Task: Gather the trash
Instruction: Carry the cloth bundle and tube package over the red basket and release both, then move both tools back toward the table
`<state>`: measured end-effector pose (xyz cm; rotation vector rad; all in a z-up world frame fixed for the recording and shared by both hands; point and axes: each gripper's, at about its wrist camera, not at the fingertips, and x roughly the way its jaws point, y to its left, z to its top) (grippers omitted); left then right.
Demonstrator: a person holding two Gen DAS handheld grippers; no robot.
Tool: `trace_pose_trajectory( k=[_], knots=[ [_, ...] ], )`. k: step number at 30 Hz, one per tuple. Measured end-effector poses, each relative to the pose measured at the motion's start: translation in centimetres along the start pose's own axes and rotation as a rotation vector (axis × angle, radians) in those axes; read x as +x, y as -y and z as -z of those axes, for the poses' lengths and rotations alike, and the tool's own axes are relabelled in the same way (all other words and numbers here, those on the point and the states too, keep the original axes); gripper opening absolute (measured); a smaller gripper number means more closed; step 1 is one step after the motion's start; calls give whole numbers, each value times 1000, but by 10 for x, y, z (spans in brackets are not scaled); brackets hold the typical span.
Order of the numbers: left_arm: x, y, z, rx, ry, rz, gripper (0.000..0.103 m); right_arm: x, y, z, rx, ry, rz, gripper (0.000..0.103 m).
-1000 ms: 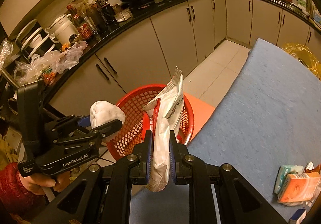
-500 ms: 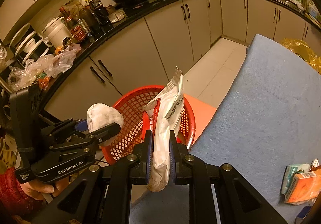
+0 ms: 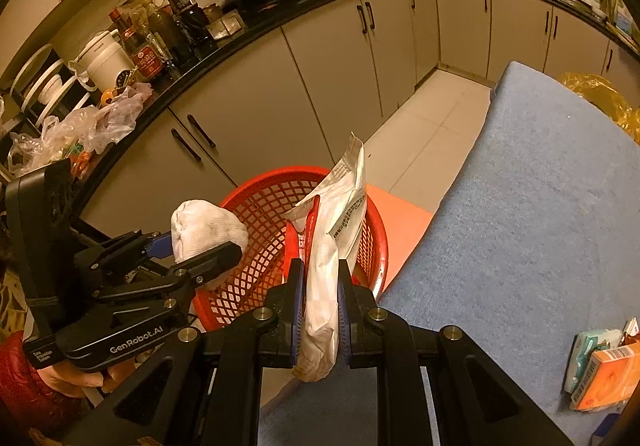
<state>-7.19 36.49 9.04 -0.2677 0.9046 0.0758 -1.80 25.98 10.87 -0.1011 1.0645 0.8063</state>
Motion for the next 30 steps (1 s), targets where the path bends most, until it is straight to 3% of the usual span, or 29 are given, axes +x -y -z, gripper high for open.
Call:
trace_pose_trajectory(
  k=[4,5,16,18,20,30],
  knots=[
    [-2,-4,-1,-15,5,6,62,2,1,-4,21,-1,-15,21],
    [-3,-5,-2,-16,9,1,66,2,2,-5,28,2,-21,27],
    [-29,-1,4,-39,62,-36,67,-36,11,14,69,68,3,32],
    [-38,7,8,-34,75,-43,67,-47,14,26,69,81,11,39],
    [-45,16,12,-25,76,-39,67,-54,19,37,81,78,9,44],
    [-69,68,34,17,80,-74,67,-73,34,75,60,26,-47,44]
  ],
)
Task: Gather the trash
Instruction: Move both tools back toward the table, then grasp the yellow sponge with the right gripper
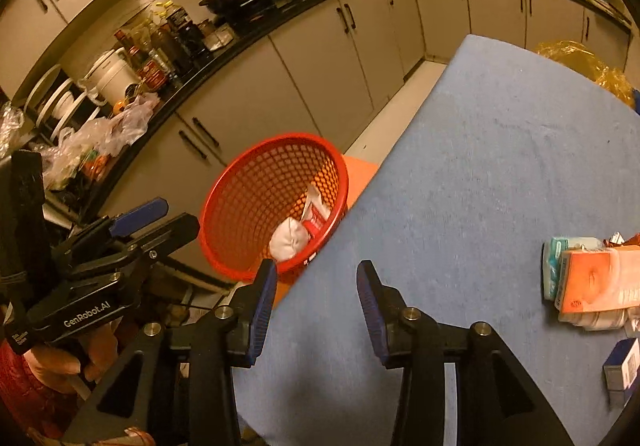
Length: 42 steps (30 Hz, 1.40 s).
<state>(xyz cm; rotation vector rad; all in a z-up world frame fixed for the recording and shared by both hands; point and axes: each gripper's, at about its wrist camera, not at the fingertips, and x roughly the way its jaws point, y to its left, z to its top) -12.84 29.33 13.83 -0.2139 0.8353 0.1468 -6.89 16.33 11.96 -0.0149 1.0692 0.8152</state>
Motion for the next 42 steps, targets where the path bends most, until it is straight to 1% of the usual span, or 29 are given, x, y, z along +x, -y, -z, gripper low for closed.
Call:
trace_pose_trajectory(
  k=[6,13,18,23,28,37,38,39,42],
  knots=[
    [-16,20,16,-18,0,-25,67,-14,8,14,-31,-13,-28,46],
    [-34,43,32,-29,4,-48,68,-27,21,30,-44,-27,-39,46],
    [-38,63,38,-26,6,-39,68,-45,35,41,-43,-15,-34,47],
    [-36,96,36,20,-2,0,68,-72,60,53,3,31,0,50],
    [-28,134,35,91,-19,57,68,-108,100,76,94,84,64,52],
    [-4,218,45,232,-90,196,68,-184,193,136,338,179,239,52],
    [-2,223,46,242,-95,209,68,-193,203,143,366,192,261,53],
    [0,231,48,254,-101,222,68,-201,212,149,388,203,283,57],
    [6,254,52,286,-123,260,69,-220,231,163,408,224,344,61]
  ],
)
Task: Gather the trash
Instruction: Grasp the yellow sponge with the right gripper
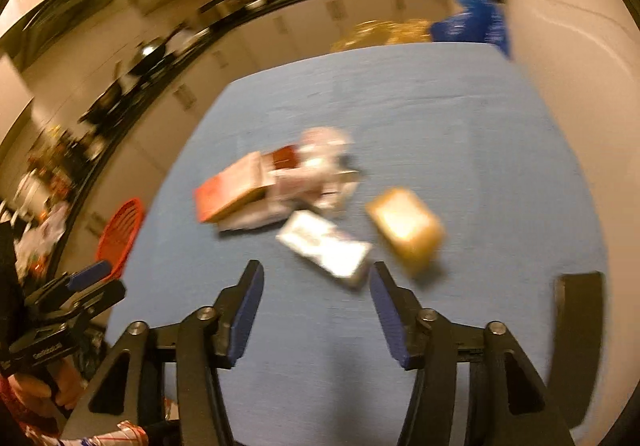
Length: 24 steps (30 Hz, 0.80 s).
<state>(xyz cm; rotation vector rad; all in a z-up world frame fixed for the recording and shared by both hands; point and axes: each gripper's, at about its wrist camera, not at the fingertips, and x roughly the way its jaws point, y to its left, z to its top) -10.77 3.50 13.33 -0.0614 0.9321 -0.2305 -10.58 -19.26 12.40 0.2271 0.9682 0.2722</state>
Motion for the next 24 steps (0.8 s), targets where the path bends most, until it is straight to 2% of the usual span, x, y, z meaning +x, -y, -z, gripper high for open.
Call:
trace_pose_trajectory(
  k=[3,9,14,19,21,23,24],
  knots=[
    [6,16,-3,16,-4,28,70,-3,15,-1,-53,8,48,67],
    [12,35,-1,31,-5,38,71,10,38,-11,-104,-32,38,68],
    [12,32,4,4,-9,25,71,33,35,-20,-198,-50,24,69],
    [8,24,8,-20,-7,-1,71,69,35,-27,-250,-116,12,67],
    [6,20,8,-27,-8,-11,71,77,35,-26,-257,-138,9,47],
    [4,15,9,-37,-9,-19,71,84,35,-24,-236,-157,2,34],
    [4,12,9,-42,-9,-22,71,85,35,-23,-221,-158,-9,32]
  ],
)
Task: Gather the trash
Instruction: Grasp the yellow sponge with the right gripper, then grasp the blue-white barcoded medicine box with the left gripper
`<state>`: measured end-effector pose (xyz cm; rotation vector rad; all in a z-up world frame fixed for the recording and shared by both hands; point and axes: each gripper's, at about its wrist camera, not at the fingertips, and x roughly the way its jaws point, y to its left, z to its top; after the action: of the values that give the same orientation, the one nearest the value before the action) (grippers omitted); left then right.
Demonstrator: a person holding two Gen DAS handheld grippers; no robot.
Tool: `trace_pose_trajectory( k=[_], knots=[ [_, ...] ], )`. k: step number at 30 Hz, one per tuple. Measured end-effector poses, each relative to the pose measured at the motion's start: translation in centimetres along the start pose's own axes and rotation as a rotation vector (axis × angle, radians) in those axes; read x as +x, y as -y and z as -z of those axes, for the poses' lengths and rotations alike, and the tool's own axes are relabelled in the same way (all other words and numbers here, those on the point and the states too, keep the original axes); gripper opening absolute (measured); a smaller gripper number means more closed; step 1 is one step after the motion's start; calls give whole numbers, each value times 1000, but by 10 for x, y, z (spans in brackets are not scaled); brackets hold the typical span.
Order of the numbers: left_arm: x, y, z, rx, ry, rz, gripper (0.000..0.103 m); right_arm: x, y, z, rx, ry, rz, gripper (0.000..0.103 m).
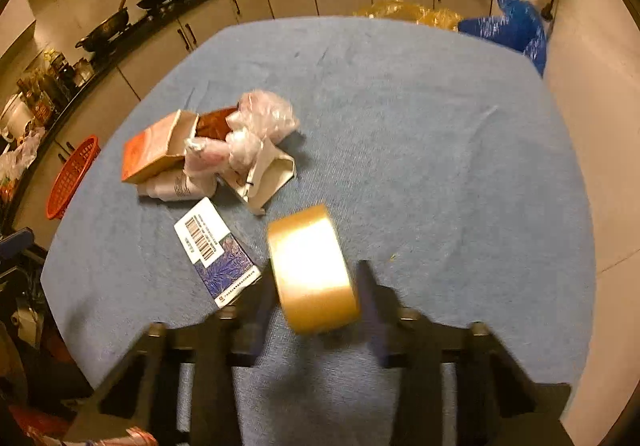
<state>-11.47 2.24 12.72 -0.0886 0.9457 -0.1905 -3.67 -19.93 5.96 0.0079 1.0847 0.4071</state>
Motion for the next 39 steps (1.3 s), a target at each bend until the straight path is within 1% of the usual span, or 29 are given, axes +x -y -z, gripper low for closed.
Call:
trace_pose_trajectory(
  k=[2,5,9,12,15,19,21,24,26,28,31,33,34,35,36,37,38,39],
  knots=[
    [0,-4,0,-6,-1,-5,71,1,-5,1,25,-2,-25,32],
    [2,-8,-1,-17,-9,-2,71,1,-18,6,58,-9,-86,32],
    [7,-8,-5,-21,-20,19,71,0,-49,15,66,-42,-218,32],
    [12,-5,-7,-15,-27,33,72,-4,-71,24,73,-69,-349,32],
    [18,-2,-10,-8,-38,51,73,-13,-77,29,62,-44,-321,32],
    [28,5,-17,19,-39,69,76,-26,-58,34,107,-6,-253,32],
    [39,12,-20,61,-51,69,77,-33,-48,37,134,6,-232,32],
    [59,25,-22,138,-83,90,77,-41,-37,41,160,12,-209,32],
    [72,33,-21,207,-96,63,77,-47,-35,44,163,14,-195,32],
    [86,38,-22,257,-123,64,77,-54,-33,49,162,15,-184,32],
    [104,41,-24,286,-138,43,77,-63,-27,56,171,23,-162,32],
    [116,43,-26,288,-150,50,77,-68,-22,61,189,24,-153,32],
    [122,44,-25,295,-153,43,77,-70,-21,64,194,25,-147,32],
    [127,46,-23,302,-162,28,72,-71,-21,65,198,25,-145,32],
    [131,47,-22,305,-167,25,65,-73,-21,67,201,25,-142,32],
    [134,49,-20,307,-173,27,47,-74,-21,68,205,26,-139,32],
    [136,49,-18,302,-182,32,34,-74,-21,70,207,27,-138,32],
    [137,49,-16,296,-186,34,33,-76,-22,71,209,27,-138,32]
  ],
)
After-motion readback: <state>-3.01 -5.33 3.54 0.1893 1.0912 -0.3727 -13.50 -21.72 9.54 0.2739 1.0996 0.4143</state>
